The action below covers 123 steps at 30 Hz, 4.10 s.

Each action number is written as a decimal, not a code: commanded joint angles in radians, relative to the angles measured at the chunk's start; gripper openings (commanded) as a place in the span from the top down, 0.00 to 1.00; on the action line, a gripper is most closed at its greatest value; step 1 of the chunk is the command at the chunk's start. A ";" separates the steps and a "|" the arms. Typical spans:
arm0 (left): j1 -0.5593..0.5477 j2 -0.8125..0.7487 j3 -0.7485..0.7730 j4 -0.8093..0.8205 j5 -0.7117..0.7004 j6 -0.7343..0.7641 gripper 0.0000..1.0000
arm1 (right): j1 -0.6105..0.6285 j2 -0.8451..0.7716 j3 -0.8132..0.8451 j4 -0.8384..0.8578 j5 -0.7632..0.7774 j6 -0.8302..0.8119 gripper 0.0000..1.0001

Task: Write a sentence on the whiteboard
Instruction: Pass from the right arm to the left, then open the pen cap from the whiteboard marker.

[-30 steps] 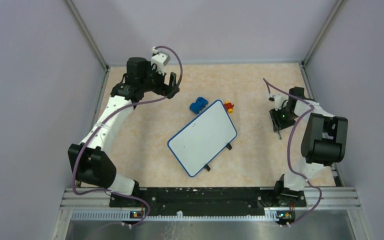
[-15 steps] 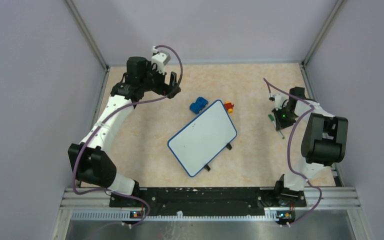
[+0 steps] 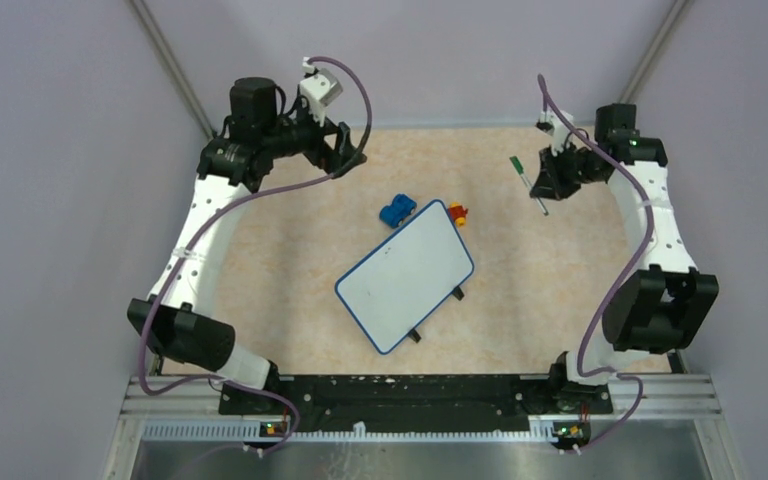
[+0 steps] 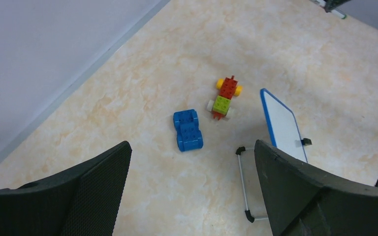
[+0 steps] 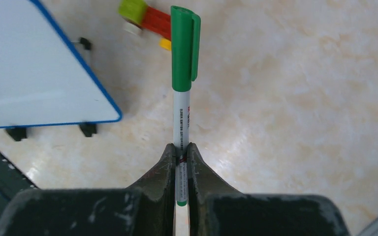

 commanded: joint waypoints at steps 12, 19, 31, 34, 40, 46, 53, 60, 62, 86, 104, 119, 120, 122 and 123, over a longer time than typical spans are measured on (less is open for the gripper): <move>-0.300 -0.067 0.133 -0.304 0.231 0.714 0.01 | 0.355 -0.074 0.097 -0.458 -0.485 -0.242 1.00; -0.523 -0.160 -0.025 -0.387 0.156 1.116 0.06 | 0.480 -0.090 0.076 -0.518 -0.518 -0.296 1.00; -0.645 -0.187 -0.129 -0.329 0.109 1.213 0.28 | 0.625 -0.140 0.091 -0.518 -0.506 -0.273 1.00; -0.656 -0.200 -0.172 -0.335 0.090 1.259 0.35 | 0.644 -0.143 0.094 -0.506 -0.498 -0.256 1.00; -0.662 -0.210 -0.203 -0.322 0.085 1.271 0.50 | 0.670 -0.139 0.108 -0.502 -0.491 -0.239 1.00; -0.664 -0.226 -0.232 -0.307 0.087 1.263 0.63 | 0.671 -0.127 0.111 -0.496 -0.490 -0.229 1.00; -0.664 -0.254 -0.269 -0.230 0.057 1.145 0.98 | 0.671 -0.120 0.130 -0.474 -0.489 -0.200 0.89; -0.602 -0.267 -0.286 -0.105 0.045 0.901 1.00 | 0.563 -0.235 0.033 -0.046 -0.435 0.209 0.25; -0.548 -0.260 -0.275 -0.074 0.089 0.796 1.00 | 0.497 -0.275 -0.002 0.068 -0.447 0.285 0.13; -0.173 -0.125 -0.208 0.145 0.466 -0.132 1.00 | 0.307 -0.260 -0.180 0.792 -0.606 0.990 0.06; -0.163 -0.131 -0.332 0.484 0.583 -0.440 1.00 | 0.405 -0.239 -0.279 1.138 -0.762 1.211 0.28; -0.161 -0.092 -0.333 0.541 0.544 -0.516 1.00 | 0.464 -0.217 -0.243 1.062 -0.675 1.178 0.52; -0.162 -0.088 -0.335 0.543 0.546 -0.519 1.00 | 0.467 -0.215 -0.243 1.060 -0.669 1.177 0.53; -0.163 -0.084 -0.337 0.546 0.546 -0.520 1.00 | 0.470 -0.211 -0.240 1.062 -0.667 1.179 0.53; -0.164 -0.082 -0.338 0.549 0.548 -0.522 1.00 | 0.471 -0.211 -0.241 1.067 -0.665 1.184 0.53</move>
